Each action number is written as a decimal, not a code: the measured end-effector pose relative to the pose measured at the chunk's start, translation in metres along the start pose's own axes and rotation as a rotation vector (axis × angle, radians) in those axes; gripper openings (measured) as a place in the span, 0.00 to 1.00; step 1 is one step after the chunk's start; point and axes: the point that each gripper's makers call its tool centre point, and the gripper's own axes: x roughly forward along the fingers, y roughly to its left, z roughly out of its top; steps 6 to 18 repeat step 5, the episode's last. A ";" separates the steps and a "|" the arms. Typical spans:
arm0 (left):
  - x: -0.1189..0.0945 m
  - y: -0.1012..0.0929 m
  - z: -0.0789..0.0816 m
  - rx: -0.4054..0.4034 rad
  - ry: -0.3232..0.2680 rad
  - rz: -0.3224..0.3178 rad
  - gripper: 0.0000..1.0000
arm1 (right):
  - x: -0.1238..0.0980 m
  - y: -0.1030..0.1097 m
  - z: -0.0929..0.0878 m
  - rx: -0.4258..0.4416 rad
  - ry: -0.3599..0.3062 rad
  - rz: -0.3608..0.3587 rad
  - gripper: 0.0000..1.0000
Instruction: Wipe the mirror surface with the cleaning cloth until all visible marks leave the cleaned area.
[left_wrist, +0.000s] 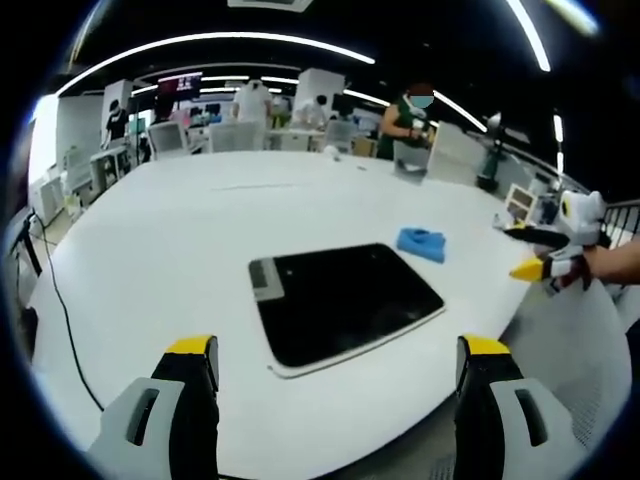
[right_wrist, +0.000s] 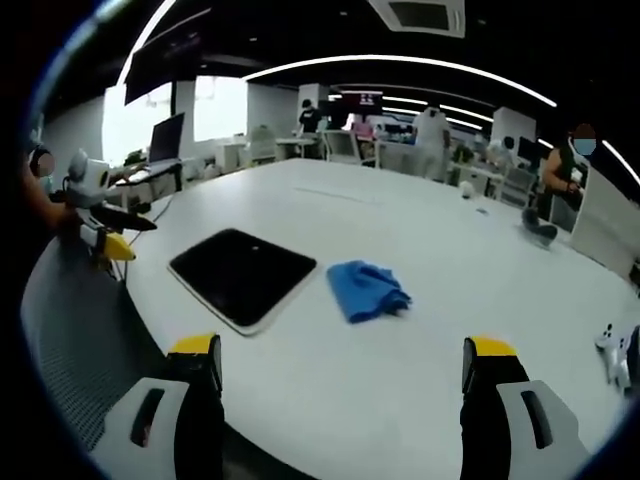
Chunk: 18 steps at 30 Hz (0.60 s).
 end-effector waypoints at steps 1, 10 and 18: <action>0.000 0.000 0.000 -0.003 -0.001 0.001 0.99 | 0.000 0.001 0.000 0.000 0.002 0.001 1.00; -0.001 0.001 0.001 -0.010 -0.008 0.005 0.99 | 0.000 0.002 -0.003 -0.001 0.018 0.005 1.00; -0.001 0.001 0.001 -0.010 -0.008 0.005 0.99 | 0.000 0.002 -0.003 -0.001 0.018 0.005 1.00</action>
